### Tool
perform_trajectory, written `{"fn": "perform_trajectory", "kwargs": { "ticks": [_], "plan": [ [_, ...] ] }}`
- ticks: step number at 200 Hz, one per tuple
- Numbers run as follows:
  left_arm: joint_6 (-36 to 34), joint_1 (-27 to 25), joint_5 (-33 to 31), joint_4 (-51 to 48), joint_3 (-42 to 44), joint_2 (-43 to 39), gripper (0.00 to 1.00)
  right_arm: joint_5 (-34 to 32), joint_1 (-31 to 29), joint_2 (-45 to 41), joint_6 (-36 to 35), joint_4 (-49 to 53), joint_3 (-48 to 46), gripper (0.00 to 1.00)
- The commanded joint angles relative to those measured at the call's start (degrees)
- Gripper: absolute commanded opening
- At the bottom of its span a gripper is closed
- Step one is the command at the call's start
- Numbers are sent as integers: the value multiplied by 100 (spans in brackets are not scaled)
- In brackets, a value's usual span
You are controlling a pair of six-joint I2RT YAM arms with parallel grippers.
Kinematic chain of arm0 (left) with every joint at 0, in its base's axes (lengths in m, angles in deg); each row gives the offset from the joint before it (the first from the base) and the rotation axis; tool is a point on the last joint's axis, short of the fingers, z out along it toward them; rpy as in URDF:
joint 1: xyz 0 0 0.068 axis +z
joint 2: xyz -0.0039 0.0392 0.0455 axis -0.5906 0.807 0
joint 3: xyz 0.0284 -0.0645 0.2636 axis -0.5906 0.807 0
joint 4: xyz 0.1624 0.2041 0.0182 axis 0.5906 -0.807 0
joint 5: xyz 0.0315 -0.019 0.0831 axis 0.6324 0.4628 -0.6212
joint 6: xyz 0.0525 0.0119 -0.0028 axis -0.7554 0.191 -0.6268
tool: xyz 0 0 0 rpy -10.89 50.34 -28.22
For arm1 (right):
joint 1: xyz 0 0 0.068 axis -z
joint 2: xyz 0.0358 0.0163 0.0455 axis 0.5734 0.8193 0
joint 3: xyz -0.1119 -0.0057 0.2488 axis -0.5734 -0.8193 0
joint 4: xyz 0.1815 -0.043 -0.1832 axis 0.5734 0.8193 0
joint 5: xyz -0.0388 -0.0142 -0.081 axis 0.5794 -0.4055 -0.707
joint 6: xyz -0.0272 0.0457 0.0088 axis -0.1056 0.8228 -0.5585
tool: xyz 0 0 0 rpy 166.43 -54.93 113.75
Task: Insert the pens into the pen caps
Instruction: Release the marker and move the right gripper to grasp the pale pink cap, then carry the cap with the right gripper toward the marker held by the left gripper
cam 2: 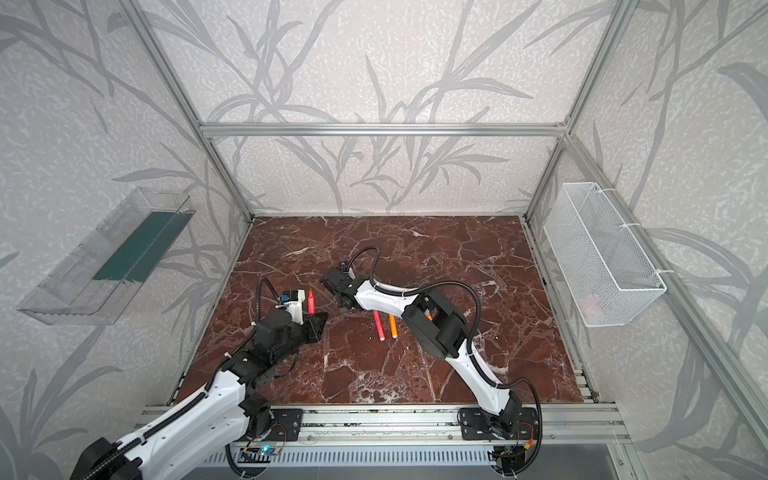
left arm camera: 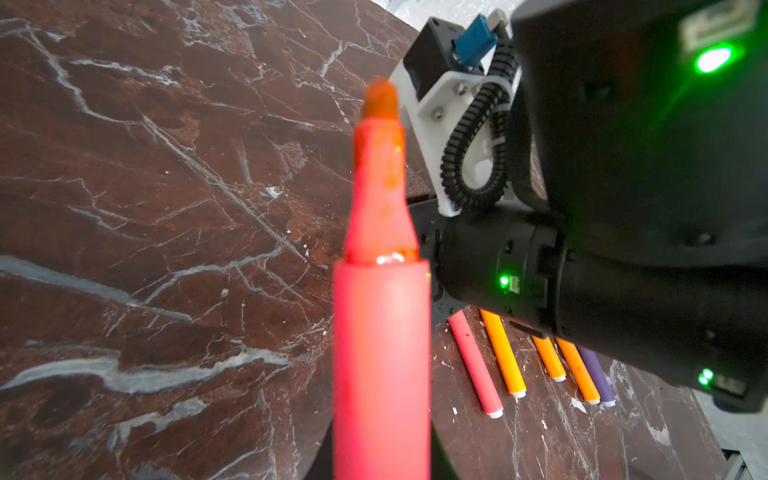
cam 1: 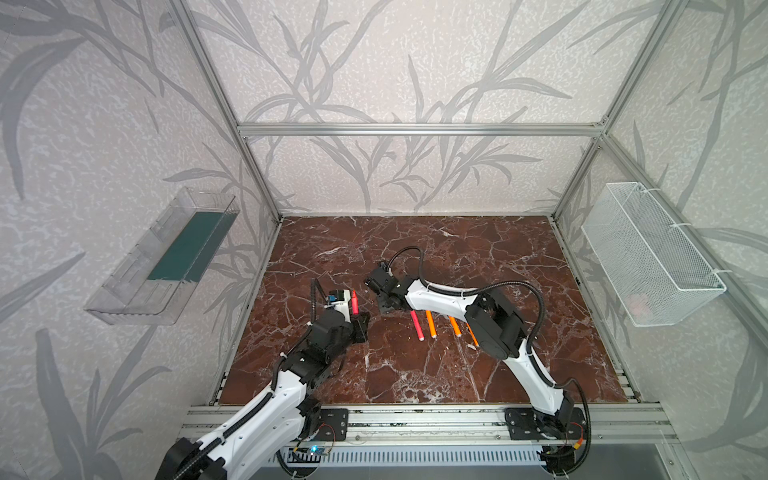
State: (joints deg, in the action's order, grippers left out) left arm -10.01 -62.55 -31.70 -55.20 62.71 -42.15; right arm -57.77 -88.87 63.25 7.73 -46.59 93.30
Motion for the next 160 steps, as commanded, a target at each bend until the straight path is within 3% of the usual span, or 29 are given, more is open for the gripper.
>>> {"fn": "perform_trajectory", "kwargs": {
  "ticks": [1,67,96,135,160],
  "plan": [
    [18,23,30,48,-28,-15,0,-55,54,210,5,366,21,32],
    [10,24,120,76,-38,-37,0,32,97,118,102,255,-176,17],
    [-273,17,819,594,91,-44,0,154,130,-110,164,33,-432,13],
    [-299,-118,1305,1004,152,-90,0,308,135,-1023,221,-548,-1181,9],
    [-480,-529,1322,1163,127,-54,0,373,126,-1941,306,-1029,-1940,6]
  ]
}}
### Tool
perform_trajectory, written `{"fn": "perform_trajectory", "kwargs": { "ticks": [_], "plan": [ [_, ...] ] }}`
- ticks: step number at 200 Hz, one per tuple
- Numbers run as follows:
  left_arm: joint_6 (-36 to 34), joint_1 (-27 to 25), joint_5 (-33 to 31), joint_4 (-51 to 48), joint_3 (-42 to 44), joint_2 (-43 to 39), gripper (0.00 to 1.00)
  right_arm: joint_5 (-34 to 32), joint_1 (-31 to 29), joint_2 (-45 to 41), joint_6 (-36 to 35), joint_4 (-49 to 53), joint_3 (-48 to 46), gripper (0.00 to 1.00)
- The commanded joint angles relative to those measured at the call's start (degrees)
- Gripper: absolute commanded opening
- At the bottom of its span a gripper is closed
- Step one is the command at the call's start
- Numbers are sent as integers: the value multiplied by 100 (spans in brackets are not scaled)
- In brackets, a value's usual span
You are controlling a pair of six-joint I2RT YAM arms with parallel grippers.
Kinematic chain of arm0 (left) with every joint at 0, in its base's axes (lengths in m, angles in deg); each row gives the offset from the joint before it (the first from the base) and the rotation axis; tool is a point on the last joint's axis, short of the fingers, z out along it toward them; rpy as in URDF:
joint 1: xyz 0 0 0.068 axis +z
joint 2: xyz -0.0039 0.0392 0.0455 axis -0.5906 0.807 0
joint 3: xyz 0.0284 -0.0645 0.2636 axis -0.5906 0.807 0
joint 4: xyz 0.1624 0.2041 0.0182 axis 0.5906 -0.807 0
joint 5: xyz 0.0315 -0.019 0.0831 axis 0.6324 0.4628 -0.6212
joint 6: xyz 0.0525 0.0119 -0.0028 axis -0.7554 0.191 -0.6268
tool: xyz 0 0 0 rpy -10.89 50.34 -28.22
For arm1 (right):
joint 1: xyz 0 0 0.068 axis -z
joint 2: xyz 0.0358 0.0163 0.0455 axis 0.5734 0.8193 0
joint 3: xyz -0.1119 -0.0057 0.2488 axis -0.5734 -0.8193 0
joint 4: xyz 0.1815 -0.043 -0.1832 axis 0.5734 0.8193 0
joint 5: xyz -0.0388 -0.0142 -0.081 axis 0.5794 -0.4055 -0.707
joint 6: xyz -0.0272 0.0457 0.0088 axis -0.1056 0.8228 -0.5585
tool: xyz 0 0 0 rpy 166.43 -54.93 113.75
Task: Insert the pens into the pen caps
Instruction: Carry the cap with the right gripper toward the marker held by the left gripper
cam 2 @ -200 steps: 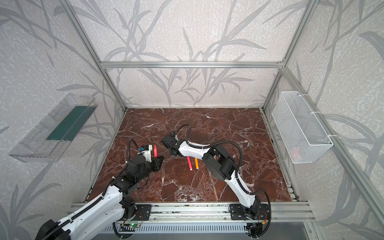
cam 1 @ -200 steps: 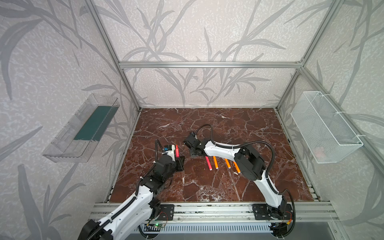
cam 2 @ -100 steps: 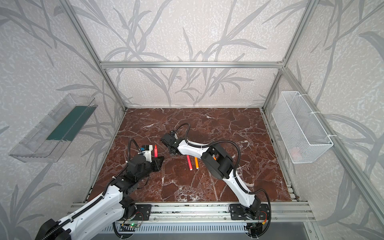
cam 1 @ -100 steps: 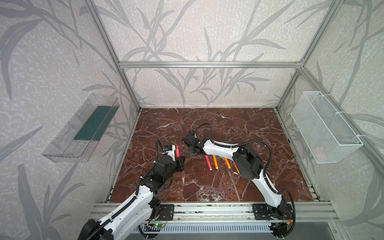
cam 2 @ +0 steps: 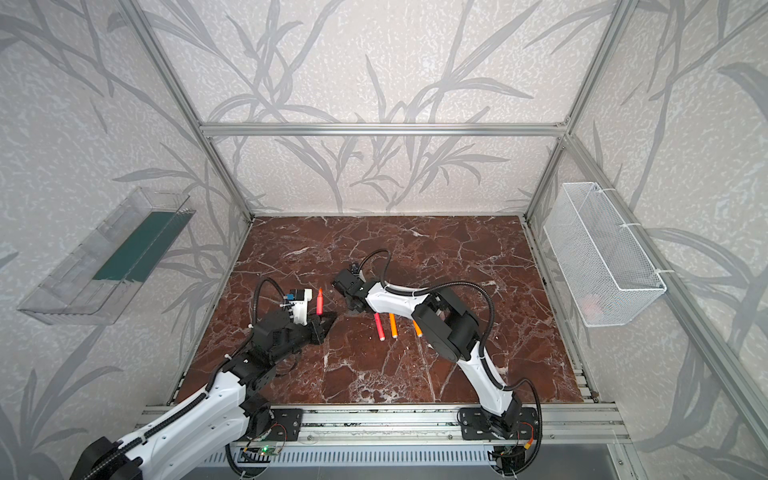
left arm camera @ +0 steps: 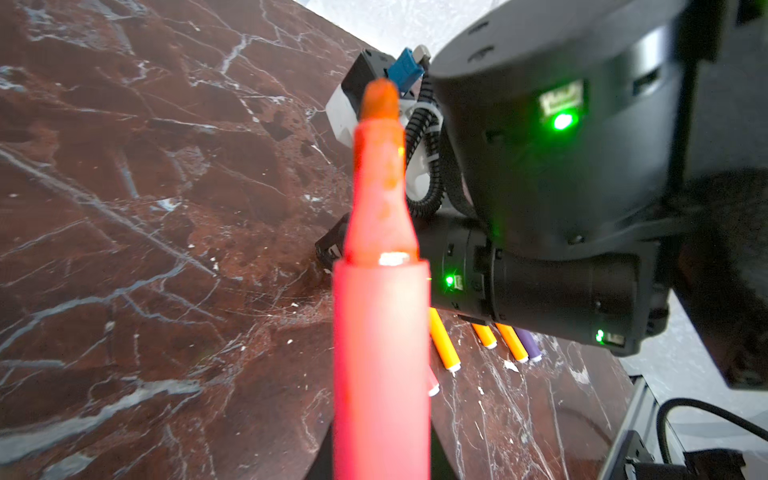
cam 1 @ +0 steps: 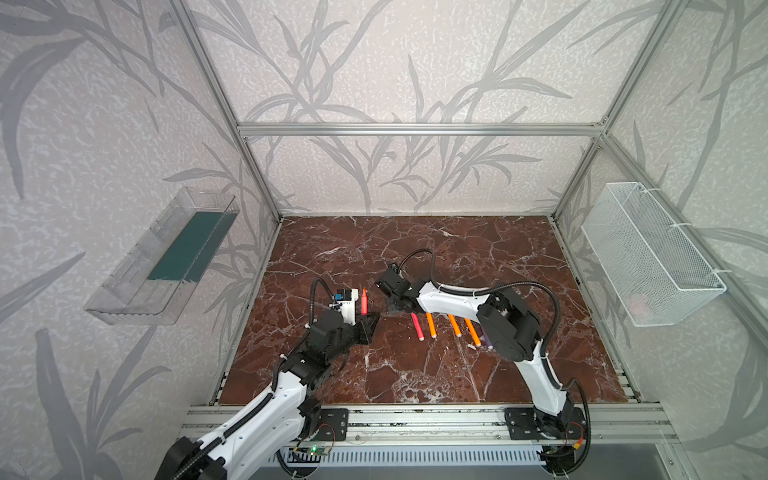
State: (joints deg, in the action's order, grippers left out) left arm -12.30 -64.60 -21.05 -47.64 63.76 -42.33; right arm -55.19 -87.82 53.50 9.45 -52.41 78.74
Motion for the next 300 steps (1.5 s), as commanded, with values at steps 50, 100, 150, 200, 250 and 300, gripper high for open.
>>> {"fn": "perform_trajectory", "kwargs": {
  "ticks": [50,100,150,200,250,300],
  "plan": [
    [-938,-1643,-179,545,-247,386,0,55,18,-3483,427,-1918,-2838,4],
    [-1190,-2728,-550,1289,-553,1414,0,-93,14,-5875,1140,-3621,-5148,3],
    [-1075,-3327,-849,2149,-913,2576,0,-197,13,-6698,1717,-5175,-6483,2],
    [-891,-3359,-1054,2469,-1051,3088,0,-98,-15,-6698,1802,-5411,-6511,0],
    [-870,-3366,-1043,2472,-1140,3226,0,-56,-77,-6765,1813,-5377,-6493,0],
    [-857,-3373,-1087,2517,-1125,3228,0,-43,-215,-6596,1826,-5463,-6449,0]
  ]
}}
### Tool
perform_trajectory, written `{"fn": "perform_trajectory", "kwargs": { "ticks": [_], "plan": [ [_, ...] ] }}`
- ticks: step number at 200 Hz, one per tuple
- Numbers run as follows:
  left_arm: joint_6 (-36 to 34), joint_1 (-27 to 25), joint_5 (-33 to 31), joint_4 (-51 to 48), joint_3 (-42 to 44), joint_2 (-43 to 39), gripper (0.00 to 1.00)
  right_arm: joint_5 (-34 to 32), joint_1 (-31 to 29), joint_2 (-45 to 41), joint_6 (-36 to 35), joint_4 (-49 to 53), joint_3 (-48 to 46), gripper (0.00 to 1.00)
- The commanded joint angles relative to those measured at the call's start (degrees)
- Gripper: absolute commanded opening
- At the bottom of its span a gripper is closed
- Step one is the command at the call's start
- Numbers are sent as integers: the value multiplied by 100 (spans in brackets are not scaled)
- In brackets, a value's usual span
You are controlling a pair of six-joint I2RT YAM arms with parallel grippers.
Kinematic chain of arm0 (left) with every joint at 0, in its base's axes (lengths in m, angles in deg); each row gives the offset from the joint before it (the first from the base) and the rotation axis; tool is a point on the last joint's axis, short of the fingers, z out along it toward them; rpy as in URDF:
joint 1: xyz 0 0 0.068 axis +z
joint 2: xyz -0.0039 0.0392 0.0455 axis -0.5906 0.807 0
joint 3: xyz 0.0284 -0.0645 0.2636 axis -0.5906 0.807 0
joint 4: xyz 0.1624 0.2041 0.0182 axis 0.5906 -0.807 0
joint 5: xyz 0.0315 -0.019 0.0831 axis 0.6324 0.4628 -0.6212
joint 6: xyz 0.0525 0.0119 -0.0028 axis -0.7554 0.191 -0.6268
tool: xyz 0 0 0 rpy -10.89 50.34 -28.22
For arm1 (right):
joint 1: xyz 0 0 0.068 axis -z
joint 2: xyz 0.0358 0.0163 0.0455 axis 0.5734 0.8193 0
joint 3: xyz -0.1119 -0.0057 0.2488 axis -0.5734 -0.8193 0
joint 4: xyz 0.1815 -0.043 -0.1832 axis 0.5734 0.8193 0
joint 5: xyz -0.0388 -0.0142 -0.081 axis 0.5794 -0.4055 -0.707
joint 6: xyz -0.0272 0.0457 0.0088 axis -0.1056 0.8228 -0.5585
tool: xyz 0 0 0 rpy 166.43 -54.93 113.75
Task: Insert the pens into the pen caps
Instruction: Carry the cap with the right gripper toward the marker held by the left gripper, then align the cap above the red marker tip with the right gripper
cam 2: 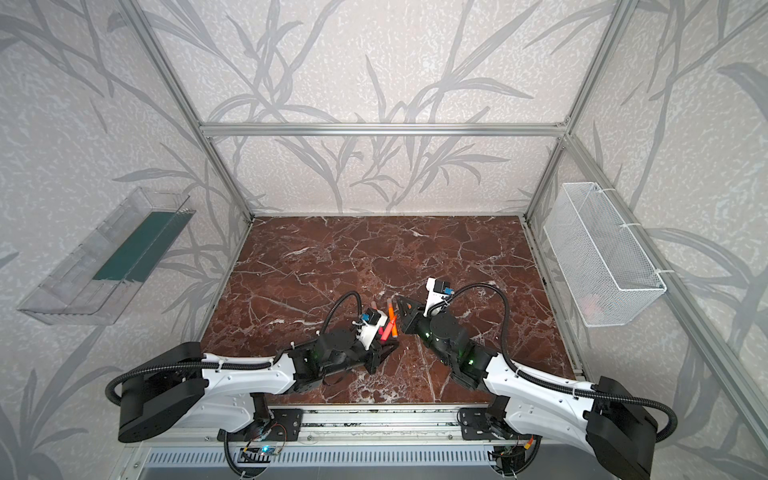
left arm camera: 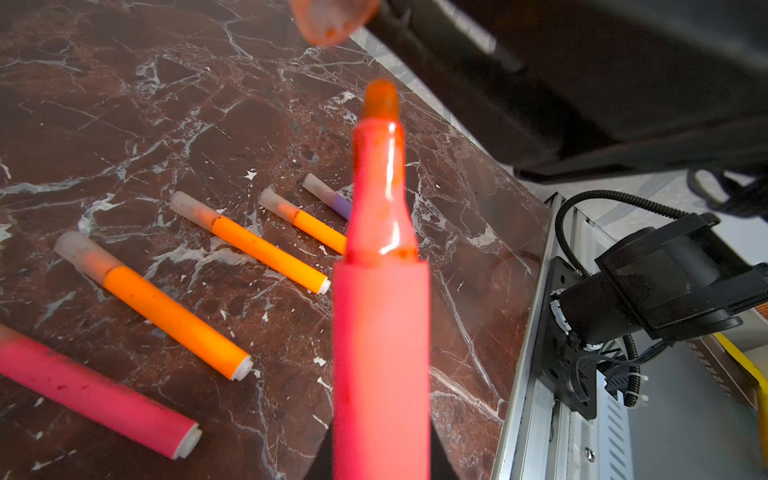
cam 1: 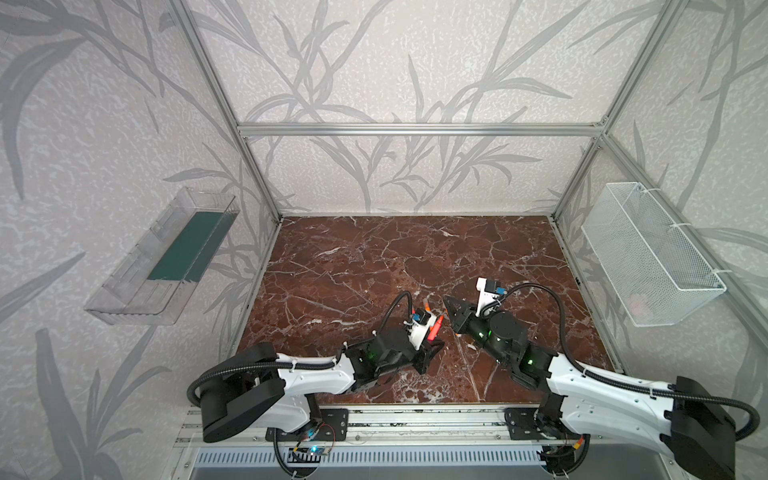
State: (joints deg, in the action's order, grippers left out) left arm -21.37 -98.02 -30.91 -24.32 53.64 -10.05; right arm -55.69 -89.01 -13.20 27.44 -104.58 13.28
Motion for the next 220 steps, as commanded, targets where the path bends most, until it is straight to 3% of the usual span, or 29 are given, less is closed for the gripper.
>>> {"fn": "perform_trajectory", "kwargs": {
  "ticks": [1,220],
  "plan": [
    [49,-27,-108,185,-110,-1,0,4,-98,76,33,-252,93,0],
    [-23,-25,-361,41,84,-332,0,-478,-425,-101,-90,-223,-15,0]
  ]
}}
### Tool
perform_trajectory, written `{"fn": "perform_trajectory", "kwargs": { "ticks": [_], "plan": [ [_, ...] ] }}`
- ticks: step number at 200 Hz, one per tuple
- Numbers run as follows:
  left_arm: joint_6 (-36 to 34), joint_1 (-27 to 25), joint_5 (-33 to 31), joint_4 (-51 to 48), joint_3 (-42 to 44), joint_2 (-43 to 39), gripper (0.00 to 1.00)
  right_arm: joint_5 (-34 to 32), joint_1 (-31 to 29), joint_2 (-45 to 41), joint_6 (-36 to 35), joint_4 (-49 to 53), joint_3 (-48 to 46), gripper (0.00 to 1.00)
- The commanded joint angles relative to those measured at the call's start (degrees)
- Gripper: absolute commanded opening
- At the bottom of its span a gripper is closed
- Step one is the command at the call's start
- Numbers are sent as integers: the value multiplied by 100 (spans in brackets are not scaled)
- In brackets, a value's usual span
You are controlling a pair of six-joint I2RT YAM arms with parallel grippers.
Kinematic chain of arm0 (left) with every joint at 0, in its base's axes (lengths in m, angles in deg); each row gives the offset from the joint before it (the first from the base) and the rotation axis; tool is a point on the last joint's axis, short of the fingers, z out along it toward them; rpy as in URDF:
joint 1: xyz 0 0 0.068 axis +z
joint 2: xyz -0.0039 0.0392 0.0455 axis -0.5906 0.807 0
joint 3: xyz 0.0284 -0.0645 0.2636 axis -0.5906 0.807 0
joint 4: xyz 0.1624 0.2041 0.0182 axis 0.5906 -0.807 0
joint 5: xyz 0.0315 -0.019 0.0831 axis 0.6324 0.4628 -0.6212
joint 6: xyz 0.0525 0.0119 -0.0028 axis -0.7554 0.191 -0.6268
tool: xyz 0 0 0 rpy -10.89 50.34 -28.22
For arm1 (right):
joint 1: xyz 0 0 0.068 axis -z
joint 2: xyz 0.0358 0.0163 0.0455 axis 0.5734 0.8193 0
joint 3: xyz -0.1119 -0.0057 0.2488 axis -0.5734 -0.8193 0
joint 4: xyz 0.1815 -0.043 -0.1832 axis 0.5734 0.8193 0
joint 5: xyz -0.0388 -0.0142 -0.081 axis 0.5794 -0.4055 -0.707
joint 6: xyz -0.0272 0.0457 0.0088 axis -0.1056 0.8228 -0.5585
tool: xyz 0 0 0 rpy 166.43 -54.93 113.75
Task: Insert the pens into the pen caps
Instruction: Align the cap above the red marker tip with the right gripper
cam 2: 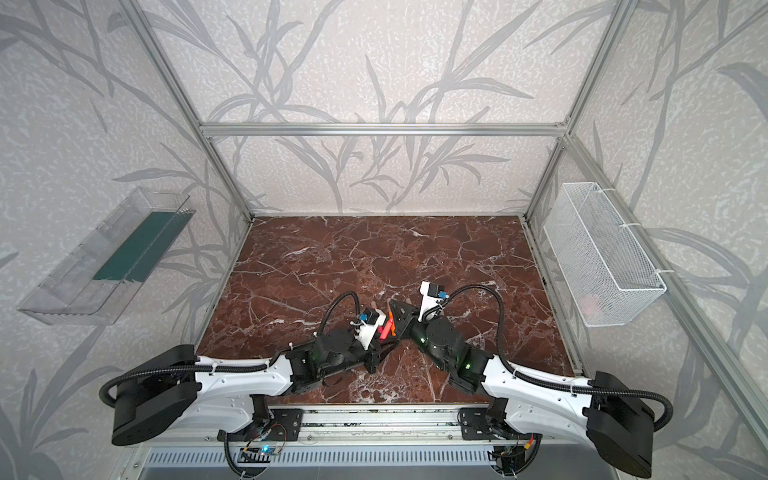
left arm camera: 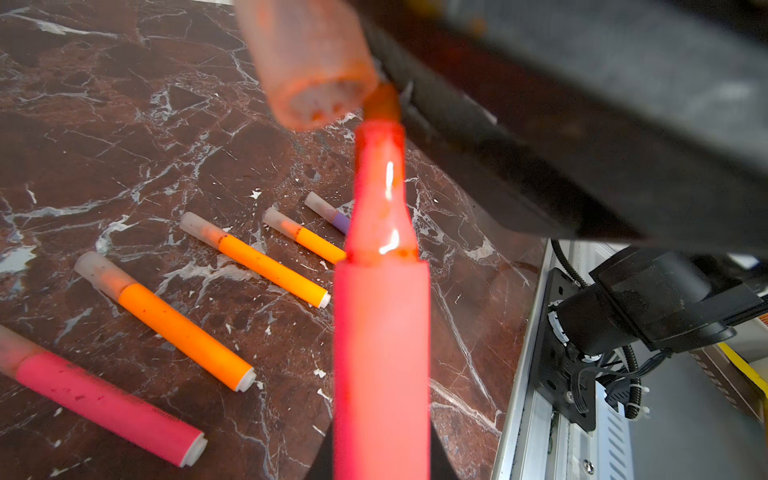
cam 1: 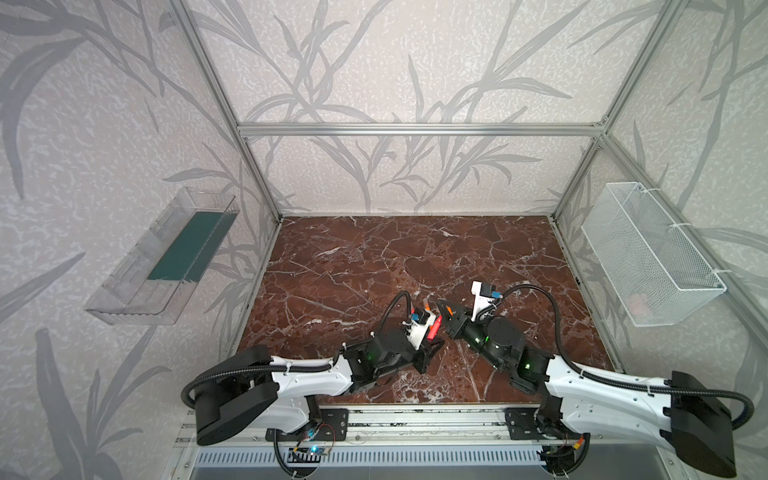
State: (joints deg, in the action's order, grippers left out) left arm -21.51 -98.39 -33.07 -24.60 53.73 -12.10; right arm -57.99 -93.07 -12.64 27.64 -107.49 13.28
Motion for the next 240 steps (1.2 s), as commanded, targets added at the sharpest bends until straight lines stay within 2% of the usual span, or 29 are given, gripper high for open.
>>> {"fn": "perform_trajectory", "kwargs": {
  "ticks": [1,78,148,210,215,240],
  "plan": [
    [-10,9,-144,71,76,-129,0,-247,-19,-161,-111,67,-16,0],
    [-29,10,-127,81,18,-78,0,-309,-19,-515,-174,262,-59,0],
    [-28,9,-70,64,-29,-82,0,-157,-21,-47,-133,-20,34,0],
    [89,26,-188,23,-55,-104,0,8,-19,-53,0,-163,-87,0],
    [110,34,-185,13,-72,-116,0,2,-204,-22,22,-190,-100,0],
    [197,114,-55,-3,-141,-195,0,112,-312,162,111,-466,-175,0]
  ]
}}
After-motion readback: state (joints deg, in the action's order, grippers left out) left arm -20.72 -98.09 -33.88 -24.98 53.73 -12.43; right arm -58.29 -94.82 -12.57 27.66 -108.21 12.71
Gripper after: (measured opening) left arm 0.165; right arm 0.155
